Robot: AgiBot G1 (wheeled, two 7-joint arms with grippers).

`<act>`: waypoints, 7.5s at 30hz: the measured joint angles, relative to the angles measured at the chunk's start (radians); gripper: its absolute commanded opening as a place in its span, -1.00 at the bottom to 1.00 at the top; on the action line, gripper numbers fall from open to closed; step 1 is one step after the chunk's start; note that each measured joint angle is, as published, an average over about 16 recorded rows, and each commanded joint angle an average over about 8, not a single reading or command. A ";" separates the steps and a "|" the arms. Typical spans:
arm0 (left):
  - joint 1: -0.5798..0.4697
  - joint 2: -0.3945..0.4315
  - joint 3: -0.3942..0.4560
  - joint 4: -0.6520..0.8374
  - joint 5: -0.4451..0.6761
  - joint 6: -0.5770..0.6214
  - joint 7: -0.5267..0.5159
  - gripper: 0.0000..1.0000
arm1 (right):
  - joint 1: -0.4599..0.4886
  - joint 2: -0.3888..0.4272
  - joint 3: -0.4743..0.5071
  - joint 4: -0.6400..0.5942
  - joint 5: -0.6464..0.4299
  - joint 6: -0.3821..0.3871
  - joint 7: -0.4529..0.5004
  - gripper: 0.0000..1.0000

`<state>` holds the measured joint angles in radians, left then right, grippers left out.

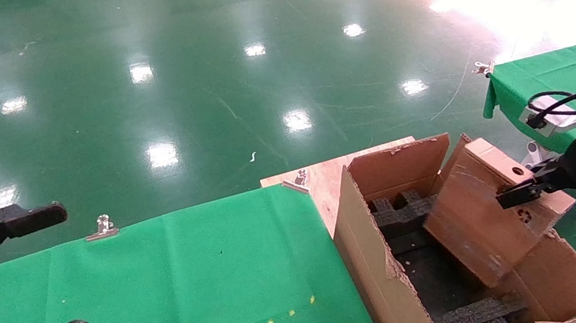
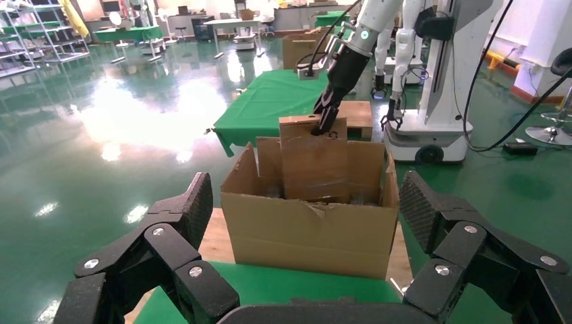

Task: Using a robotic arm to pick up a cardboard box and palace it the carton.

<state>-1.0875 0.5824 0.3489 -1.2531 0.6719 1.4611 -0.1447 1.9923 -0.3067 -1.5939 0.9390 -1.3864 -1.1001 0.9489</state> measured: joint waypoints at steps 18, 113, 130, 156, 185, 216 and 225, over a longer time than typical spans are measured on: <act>0.000 0.000 0.000 0.000 0.000 0.000 0.000 1.00 | -0.051 0.006 -0.075 0.210 -0.261 0.158 0.516 -1.00; 0.000 0.000 0.001 0.000 -0.001 0.000 0.000 1.00 | -0.355 -0.279 -0.166 -0.021 -0.274 0.437 0.588 1.00; 0.000 0.000 0.001 0.000 -0.001 0.000 0.000 1.00 | -0.041 -0.175 -0.034 0.257 -0.204 0.302 0.521 1.00; 0.000 -0.001 0.001 0.001 -0.001 -0.001 0.001 1.00 | -0.012 -0.143 0.144 0.383 -0.038 0.184 0.352 1.00; 0.000 -0.001 0.001 0.001 -0.001 -0.001 0.001 1.00 | -0.482 -0.227 0.751 0.364 0.322 -0.117 -0.225 1.00; 0.000 -0.001 0.001 0.001 -0.002 -0.001 0.001 1.00 | -0.929 -0.307 1.328 0.345 0.665 -0.402 -0.767 1.00; 0.000 -0.001 0.001 0.001 -0.002 -0.001 0.001 1.00 | -0.943 -0.309 1.346 0.344 0.677 -0.411 -0.779 1.00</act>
<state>-1.0871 0.5816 0.3500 -1.2522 0.6698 1.4601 -0.1439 1.0493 -0.6161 -0.2478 1.2829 -0.7096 -1.5115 0.1700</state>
